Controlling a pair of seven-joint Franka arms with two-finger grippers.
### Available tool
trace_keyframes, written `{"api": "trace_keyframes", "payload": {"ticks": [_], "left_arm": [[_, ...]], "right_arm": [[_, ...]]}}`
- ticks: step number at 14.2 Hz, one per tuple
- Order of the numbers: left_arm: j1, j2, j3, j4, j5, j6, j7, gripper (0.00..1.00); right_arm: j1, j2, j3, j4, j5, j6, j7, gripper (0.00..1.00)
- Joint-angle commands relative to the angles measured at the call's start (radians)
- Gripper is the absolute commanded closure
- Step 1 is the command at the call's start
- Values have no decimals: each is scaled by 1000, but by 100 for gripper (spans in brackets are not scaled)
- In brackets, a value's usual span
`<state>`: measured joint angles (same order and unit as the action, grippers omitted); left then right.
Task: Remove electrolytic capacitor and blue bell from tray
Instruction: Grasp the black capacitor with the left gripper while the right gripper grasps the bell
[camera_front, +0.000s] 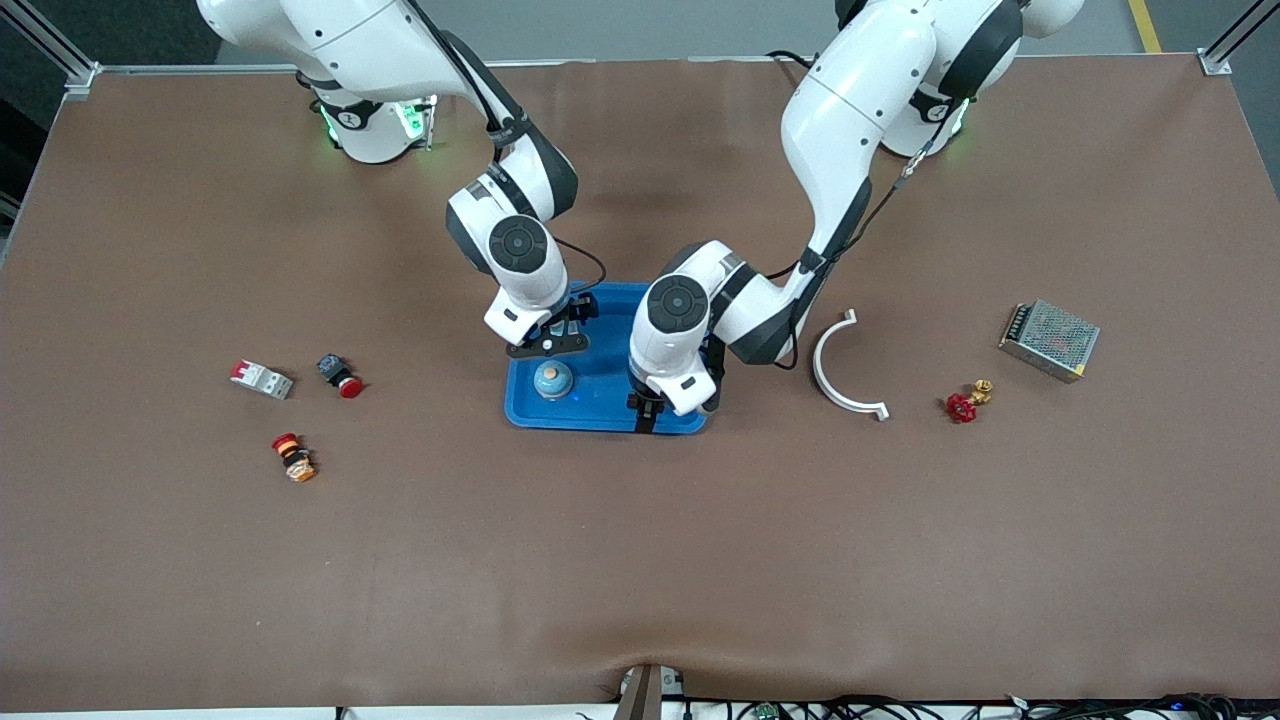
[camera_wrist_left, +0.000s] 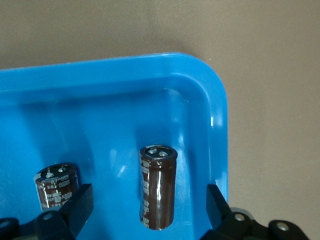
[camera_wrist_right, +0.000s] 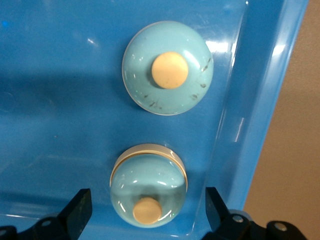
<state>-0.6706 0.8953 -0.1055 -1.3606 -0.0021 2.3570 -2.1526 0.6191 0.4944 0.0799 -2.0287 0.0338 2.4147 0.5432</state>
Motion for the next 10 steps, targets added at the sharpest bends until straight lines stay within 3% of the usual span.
{"api": "trace_keyframes", "payload": {"ticks": [1, 10], "left_arm": [[-15, 17, 13, 21, 17, 2, 7, 2], [-27, 2, 12, 15, 16, -1, -1, 9]], "right_arm": [[14, 12, -12, -5, -23, 30, 0, 0], [22, 26, -11, -4, -23, 49, -2, 0]]}}
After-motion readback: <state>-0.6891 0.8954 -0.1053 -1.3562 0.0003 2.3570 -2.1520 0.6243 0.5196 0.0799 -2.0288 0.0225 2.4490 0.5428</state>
